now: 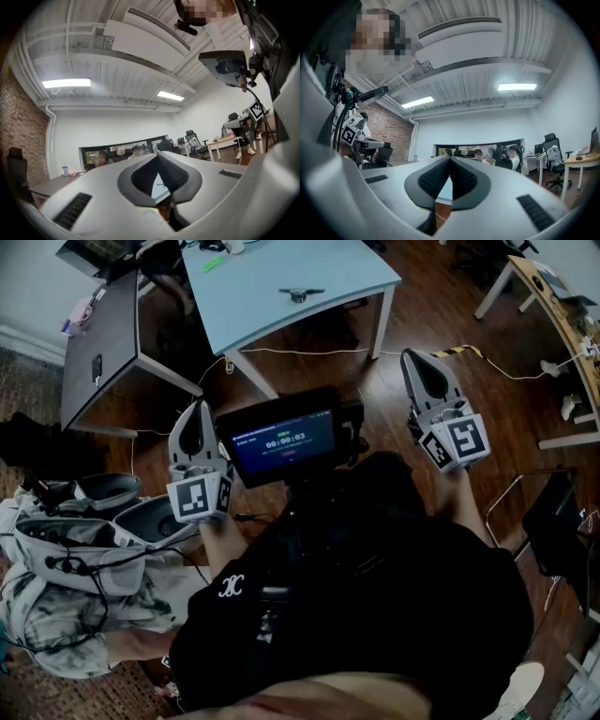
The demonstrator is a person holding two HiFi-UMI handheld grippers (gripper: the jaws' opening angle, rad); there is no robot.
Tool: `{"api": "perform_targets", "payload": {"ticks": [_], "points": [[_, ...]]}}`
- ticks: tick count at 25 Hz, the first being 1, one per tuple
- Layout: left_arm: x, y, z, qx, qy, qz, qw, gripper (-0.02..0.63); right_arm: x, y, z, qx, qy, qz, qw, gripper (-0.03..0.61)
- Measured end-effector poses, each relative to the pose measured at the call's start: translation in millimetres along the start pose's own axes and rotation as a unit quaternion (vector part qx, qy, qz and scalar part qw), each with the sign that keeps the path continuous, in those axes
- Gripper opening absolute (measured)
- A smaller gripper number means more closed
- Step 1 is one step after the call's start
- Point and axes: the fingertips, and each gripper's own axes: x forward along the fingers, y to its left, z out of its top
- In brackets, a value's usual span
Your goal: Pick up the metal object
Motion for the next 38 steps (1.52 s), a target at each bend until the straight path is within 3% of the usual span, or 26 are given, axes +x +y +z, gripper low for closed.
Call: {"api": "perform_targets", "payload": {"ticks": [14,20,26,34,38], "points": [[-3.0,2.0,-20.5,0.011,-0.002,0.018,0.9998,0.009,17.3,-1.3,-19.8,0.007,-0.019,0.017,1.000,-0.020],[28.5,17.2,-26.0,0.013,0.005,0.039,0.9992,0.009,63.8,-20.9,-31.9,0.011,-0.022,0.035,0.999,-0.020],[101.4,28.0,-43.7,0.017,0.024,0.046,0.9985,0.009,132.4,-68.3,-54.9,0.022,-0.022,0.045,0.999,-0.020],[257.0,33.1,-40.7,0.040,0.010,0.037,0.9984,0.009,243.1,-162.7,-81.9,0.017,-0.006,0.061,0.998,-0.020],[319.5,39.4,-35.0,0.041,0.004,0.050,0.9979,0.009,295.0,-197.1,-91.9,0.023,0.015,0.091,0.996,-0.020]]}}
